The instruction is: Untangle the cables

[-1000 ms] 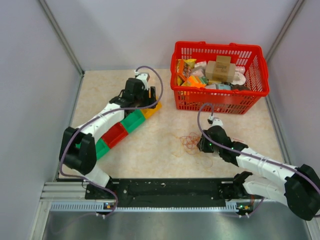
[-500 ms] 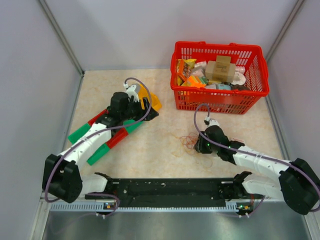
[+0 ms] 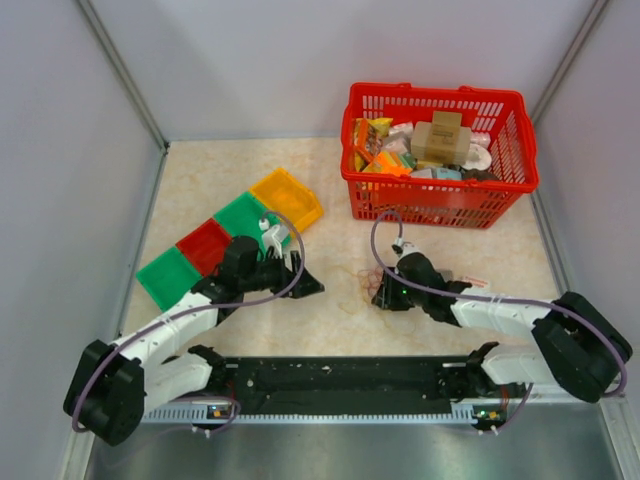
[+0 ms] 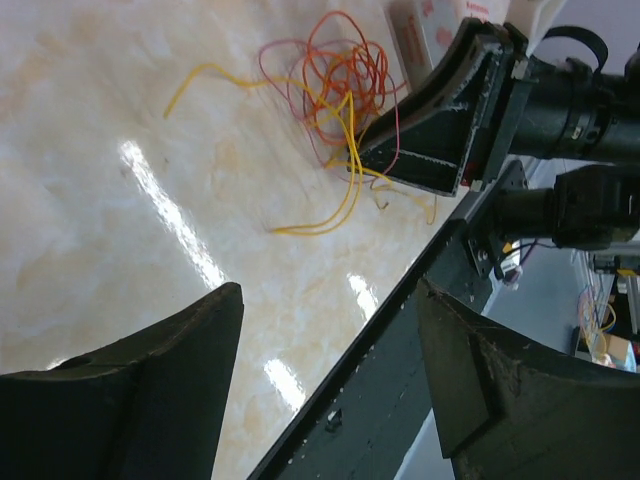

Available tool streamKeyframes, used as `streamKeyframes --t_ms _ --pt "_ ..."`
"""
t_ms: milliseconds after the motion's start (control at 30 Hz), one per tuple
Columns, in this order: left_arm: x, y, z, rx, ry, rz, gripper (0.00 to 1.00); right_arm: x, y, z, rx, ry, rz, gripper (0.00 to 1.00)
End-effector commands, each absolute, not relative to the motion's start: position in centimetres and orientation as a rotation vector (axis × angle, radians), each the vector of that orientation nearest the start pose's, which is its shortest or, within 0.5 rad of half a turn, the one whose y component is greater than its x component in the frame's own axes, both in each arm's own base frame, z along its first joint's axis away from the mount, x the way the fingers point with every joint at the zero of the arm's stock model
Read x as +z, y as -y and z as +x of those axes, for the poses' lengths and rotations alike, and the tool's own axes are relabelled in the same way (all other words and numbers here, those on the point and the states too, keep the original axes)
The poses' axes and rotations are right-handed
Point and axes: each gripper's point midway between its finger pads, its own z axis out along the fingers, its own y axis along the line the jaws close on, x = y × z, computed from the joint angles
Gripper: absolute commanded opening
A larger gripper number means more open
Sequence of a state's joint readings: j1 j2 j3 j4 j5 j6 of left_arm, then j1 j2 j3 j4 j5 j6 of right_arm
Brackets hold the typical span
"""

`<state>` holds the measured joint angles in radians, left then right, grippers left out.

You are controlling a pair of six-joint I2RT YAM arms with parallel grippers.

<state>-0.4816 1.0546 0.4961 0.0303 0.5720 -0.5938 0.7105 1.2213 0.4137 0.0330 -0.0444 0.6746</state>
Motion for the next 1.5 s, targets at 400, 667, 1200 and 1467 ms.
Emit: streamKeyframes --t_ms 400,667,1200,1467 --pt "10.9 27.0 19.1 -1.14 -2.251 0.465 0.64 5.3 -27.7 19.8 0.819 -2.401 -0.2 0.12" --pt "10.9 30.0 21.0 -1.08 -2.245 0.568 0.73 4.9 -25.6 19.3 0.761 -2.387 -0.156 0.12" --pt "6.1 33.0 23.5 -0.949 -2.36 0.691 0.48 5.1 -24.2 19.3 0.732 -2.353 -0.118 0.14" --pt "9.6 31.6 23.5 -0.902 -2.265 0.655 0.17 4.4 -23.7 19.1 0.713 -2.368 -0.108 0.15"
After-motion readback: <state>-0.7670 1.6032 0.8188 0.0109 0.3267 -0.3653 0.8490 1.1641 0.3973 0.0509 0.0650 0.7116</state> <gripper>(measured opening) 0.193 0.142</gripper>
